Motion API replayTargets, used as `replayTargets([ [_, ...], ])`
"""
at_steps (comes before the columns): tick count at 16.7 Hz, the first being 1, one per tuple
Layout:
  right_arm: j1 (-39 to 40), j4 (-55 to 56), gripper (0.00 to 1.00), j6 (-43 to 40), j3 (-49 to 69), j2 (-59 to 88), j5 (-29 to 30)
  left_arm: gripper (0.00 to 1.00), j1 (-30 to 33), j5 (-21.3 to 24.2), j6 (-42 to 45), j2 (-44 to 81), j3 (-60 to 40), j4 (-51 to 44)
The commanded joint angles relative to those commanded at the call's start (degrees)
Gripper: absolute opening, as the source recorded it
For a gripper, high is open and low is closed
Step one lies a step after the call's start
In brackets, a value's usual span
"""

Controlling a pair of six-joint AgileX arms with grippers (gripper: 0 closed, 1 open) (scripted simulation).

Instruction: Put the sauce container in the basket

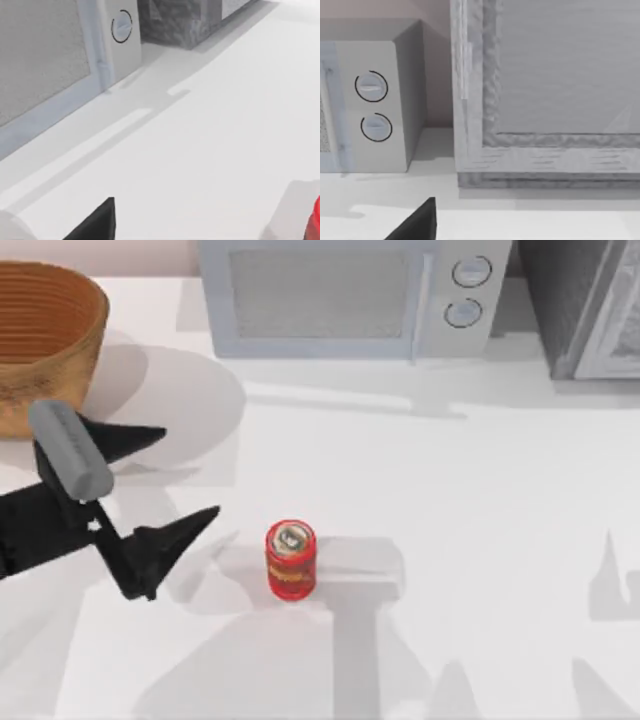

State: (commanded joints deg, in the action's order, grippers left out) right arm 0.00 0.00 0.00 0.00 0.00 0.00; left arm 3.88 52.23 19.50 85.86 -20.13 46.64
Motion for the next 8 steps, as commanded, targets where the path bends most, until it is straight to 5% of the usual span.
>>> replayTargets([
  [8, 0.00, 0.00, 1.00, 0.00, 0.00, 0.00, 0.00, 1.00, 1.75, 20.45, 7.53, 33.99, -7.95, 18.29],
])
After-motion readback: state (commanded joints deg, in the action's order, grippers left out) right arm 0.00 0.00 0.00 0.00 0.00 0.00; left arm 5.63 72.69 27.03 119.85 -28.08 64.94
